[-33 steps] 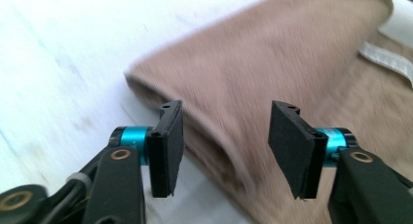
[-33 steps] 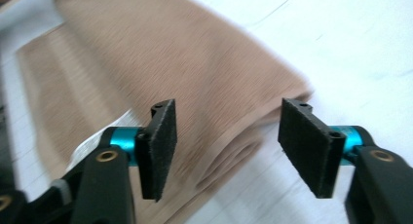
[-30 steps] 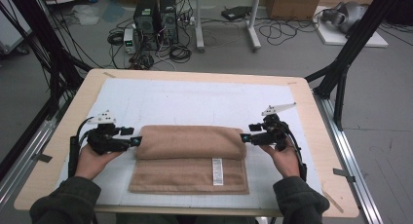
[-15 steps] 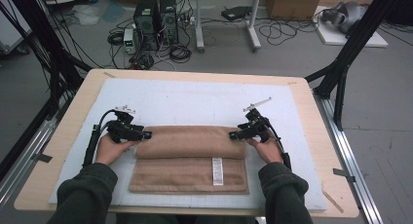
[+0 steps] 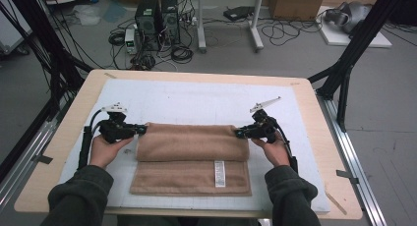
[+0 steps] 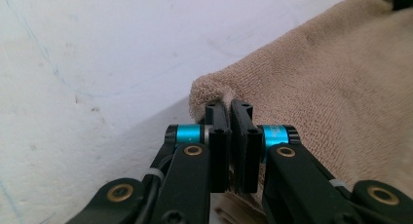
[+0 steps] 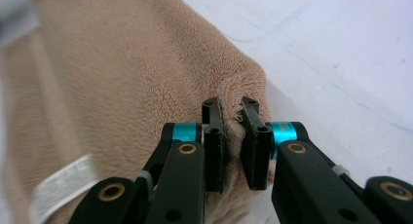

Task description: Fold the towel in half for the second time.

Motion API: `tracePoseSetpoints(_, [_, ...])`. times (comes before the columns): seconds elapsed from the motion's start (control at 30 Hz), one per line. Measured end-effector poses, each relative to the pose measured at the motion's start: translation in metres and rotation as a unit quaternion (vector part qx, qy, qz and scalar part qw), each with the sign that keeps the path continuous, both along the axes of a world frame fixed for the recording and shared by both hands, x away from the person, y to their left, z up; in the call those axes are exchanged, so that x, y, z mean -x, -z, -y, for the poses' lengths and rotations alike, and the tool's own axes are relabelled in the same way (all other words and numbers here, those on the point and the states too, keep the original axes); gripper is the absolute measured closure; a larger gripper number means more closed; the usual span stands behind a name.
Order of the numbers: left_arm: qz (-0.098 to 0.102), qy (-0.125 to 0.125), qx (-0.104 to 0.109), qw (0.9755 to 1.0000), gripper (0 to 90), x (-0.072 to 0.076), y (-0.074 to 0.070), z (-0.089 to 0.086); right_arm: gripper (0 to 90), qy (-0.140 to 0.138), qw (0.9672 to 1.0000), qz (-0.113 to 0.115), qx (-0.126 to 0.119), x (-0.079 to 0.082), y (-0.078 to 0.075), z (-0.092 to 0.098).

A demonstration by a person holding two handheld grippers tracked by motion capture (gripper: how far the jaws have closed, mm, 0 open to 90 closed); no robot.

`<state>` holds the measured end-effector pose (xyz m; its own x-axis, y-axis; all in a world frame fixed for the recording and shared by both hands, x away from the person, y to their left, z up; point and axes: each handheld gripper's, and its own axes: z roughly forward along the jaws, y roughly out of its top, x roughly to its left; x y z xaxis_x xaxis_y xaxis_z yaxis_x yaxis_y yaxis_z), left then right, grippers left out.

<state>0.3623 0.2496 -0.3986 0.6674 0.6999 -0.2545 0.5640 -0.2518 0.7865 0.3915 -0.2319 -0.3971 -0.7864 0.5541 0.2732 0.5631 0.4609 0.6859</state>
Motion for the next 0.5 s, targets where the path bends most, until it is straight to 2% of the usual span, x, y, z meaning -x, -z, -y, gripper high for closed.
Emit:
tracePoseSetpoints(0.1, [0.025,0.016,0.006,0.9995,86.3,0.022,-0.014,-0.004,81.1,-0.015,0.9997,0.017,-0.007,0.019,-0.016,0.002])
tracePoseSetpoints(0.2, [0.042,0.038,0.015,0.9983,86.3,0.051,-0.021,-0.008,81.0,-0.039,0.9979,0.048,-0.019,0.048,-0.030,0.004])
tracePoseSetpoints(0.27, [0.051,0.063,0.028,0.9963,86.2,0.077,-0.022,-0.012,79.4,-0.062,0.9958,0.060,-0.030,0.071,-0.035,0.005])
tracePoseSetpoints(0.33, [0.055,0.088,0.039,0.9938,83.0,0.103,-0.019,-0.017,71.4,-0.085,0.9935,0.065,-0.039,0.094,-0.037,0.008])
tracePoseSetpoints(0.4, [0.045,0.101,0.053,0.9925,72.8,0.120,-0.014,-0.024,68.8,-0.101,0.9909,0.071,-0.055,0.113,-0.036,0.014])
tracePoseSetpoints(0.5, [0.034,0.092,0.057,0.9936,63.5,0.127,-0.009,-0.029,63.7,-0.090,0.9907,0.078,-0.066,0.123,-0.039,0.023])
